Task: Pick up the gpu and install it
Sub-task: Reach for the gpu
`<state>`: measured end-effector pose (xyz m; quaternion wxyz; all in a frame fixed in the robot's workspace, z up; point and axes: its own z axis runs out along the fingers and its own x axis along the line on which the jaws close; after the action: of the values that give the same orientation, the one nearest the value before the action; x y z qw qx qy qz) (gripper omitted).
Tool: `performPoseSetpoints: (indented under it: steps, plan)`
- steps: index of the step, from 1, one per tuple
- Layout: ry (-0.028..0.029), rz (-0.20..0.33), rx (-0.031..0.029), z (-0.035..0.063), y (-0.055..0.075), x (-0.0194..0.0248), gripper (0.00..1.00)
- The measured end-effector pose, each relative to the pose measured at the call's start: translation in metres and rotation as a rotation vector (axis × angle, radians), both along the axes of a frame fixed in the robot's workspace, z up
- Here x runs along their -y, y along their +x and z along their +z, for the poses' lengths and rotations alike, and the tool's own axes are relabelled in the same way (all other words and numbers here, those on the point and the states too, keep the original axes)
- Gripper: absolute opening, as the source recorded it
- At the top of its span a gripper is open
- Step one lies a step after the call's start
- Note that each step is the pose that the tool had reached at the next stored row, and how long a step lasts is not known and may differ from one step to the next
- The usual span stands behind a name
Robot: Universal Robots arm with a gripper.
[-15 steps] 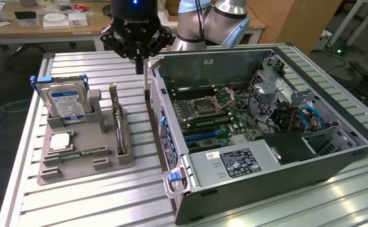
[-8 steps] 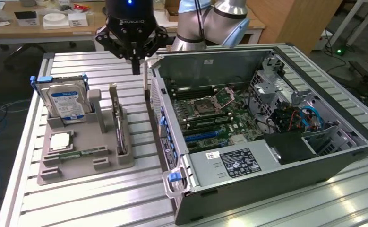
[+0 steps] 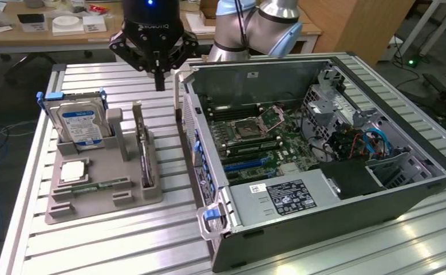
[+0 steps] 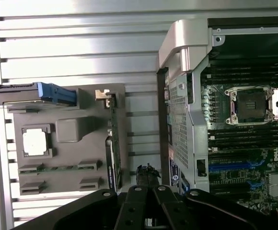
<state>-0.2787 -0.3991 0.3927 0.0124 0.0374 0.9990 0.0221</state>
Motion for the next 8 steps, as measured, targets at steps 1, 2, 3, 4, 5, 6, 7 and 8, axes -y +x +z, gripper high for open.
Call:
performPoseSetpoints:
  steps: [1,2,3,4,5,6,7,8]
  plan:
    - [0.0,0.0,0.0,0.0,-0.0011,0.0,0.11]
    - [0.0,0.0,0.0,0.0,-0.0022,0.0,0.11]
    - [0.0,0.0,-0.0001,0.0,-0.0032,0.0,0.11]
    - [-0.0001,0.0,-0.0001,0.0,-0.0043,0.0,0.11]
    - [0.0,0.0,0.0,0.0,-0.0053,0.0,0.11]
    - [0.0001,0.0,0.0,-0.0001,-0.0064,0.0,0.11]
    - [0.0,0.0,-0.0001,-0.0001,-0.0075,0.0,0.11]
    - [0.0,0.0,-0.0001,-0.0001,-0.0085,0.0,0.11]
